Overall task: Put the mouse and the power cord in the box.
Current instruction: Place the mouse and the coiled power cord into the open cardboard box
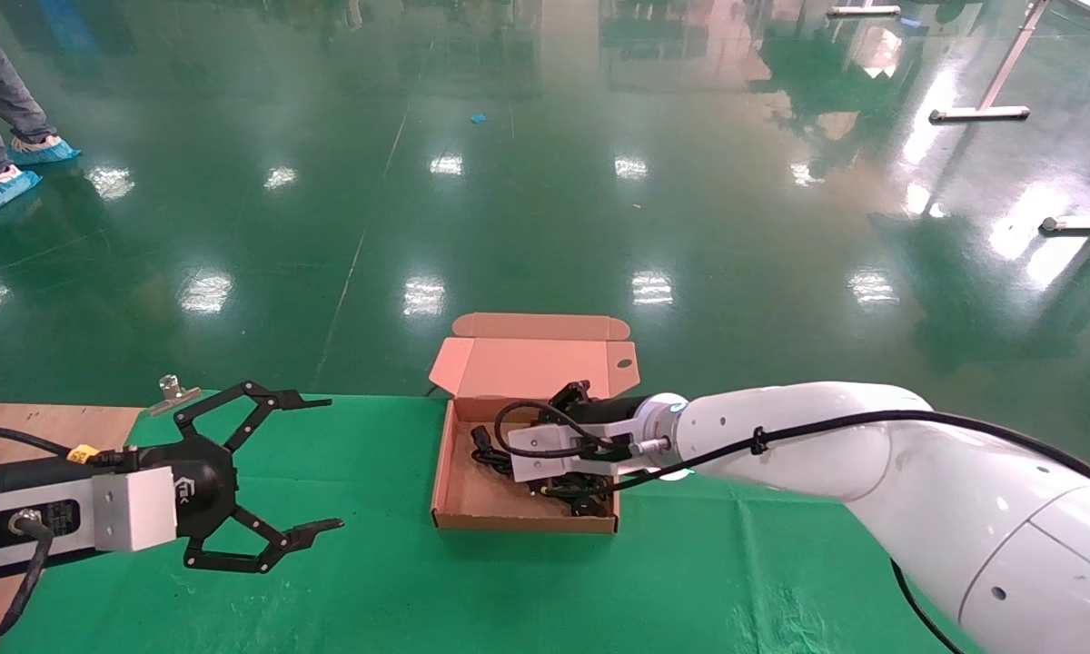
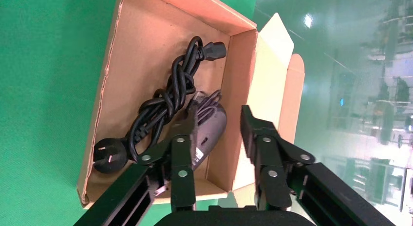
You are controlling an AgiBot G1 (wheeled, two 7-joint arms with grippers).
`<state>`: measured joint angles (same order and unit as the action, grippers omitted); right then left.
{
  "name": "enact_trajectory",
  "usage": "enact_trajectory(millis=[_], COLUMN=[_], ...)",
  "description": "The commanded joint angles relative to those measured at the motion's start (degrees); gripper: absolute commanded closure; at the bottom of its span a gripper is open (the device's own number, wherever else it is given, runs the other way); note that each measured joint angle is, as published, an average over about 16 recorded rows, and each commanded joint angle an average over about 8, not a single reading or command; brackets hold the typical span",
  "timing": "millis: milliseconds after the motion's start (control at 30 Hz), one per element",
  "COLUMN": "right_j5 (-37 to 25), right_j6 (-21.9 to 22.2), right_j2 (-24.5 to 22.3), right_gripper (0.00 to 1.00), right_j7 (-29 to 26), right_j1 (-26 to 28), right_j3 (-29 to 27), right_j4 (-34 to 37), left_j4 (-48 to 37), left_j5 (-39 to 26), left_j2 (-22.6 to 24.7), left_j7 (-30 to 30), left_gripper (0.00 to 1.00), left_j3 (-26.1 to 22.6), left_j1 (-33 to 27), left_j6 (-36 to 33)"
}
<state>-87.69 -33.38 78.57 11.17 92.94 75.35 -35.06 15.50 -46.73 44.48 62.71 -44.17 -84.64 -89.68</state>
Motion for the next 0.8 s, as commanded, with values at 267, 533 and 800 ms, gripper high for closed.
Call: enact_trajectory(millis=[267, 533, 800], right_j5=[-0.1, 2.6, 8.7], right_j6=[-0.3, -3.5, -10.4], right_j2=[-0.1, -2.7, -8.5], right_gripper=[0.0, 0.0, 0.0], right_j7=[0.0, -1.3, -4.2], right_j1=[0.1, -1.8, -6.0], right_j3=[-0.3, -3.9, -11.7], right_j4=[0.0, -2.4, -7.5], left_j4=[0.1, 3.4, 11.1], left_j5=[0.0, 0.2, 0.9], left_j2=[0.0, -0.6, -1.8], left_j7=[-0.1, -4.2, -14.0], left_gripper=[0.0, 0.0, 0.0], left_j3=[0.0, 1.6, 5.3], left_j1=[0.0, 1.4, 4.4], left_j6=[0.1, 0.3, 0.8])
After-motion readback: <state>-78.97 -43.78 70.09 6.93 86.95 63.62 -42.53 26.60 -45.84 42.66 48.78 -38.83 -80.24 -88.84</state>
